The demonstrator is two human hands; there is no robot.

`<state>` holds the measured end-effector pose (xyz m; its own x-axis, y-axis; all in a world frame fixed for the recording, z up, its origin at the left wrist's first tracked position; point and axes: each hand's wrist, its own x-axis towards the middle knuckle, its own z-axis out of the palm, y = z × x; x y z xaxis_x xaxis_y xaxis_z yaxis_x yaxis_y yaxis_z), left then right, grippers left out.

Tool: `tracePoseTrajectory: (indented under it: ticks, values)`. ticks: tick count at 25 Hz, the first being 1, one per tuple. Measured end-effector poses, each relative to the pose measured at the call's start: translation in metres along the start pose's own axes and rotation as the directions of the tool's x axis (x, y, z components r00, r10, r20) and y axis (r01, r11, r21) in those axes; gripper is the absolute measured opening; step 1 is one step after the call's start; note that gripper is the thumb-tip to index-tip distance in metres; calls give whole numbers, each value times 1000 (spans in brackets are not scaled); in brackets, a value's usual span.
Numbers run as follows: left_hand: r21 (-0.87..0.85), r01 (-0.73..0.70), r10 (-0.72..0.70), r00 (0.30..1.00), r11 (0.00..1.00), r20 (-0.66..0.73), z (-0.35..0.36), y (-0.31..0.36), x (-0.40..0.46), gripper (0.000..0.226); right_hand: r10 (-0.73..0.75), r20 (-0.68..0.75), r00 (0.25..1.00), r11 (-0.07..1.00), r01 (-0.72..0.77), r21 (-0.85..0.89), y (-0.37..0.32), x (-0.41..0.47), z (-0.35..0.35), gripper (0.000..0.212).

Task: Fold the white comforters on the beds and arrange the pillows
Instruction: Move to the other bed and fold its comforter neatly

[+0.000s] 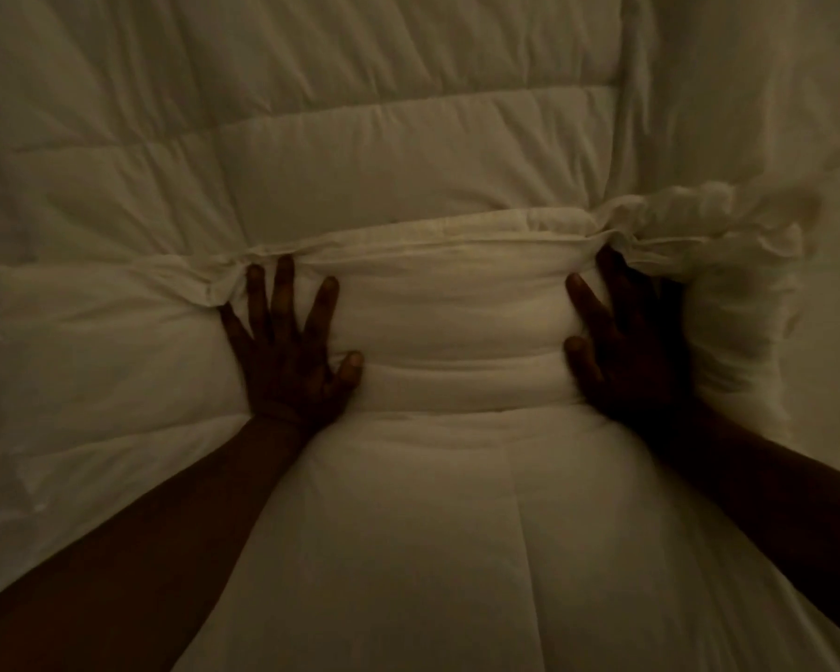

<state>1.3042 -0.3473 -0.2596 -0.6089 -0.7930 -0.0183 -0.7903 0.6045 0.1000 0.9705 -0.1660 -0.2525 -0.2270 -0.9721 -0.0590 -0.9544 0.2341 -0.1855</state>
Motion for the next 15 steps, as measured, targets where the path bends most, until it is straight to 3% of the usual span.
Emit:
tracePoseTrajectory:
  ticks: [5,9,15]
  values:
    - [21,22,-23,999,1000,26,-6,-2,4,77,25,-35,999,999,-23,38,-7,4,-9,61]
    - [36,89,-91,994,995,55,-20,7,-4,73,26,-60,998,999,-28,-40,-14,-3,-24,59]
    - [-92,138,-125,984,986,129,-99,26,-47,81,143,90,986,986,-135,-93,-44,-52,-95,70]
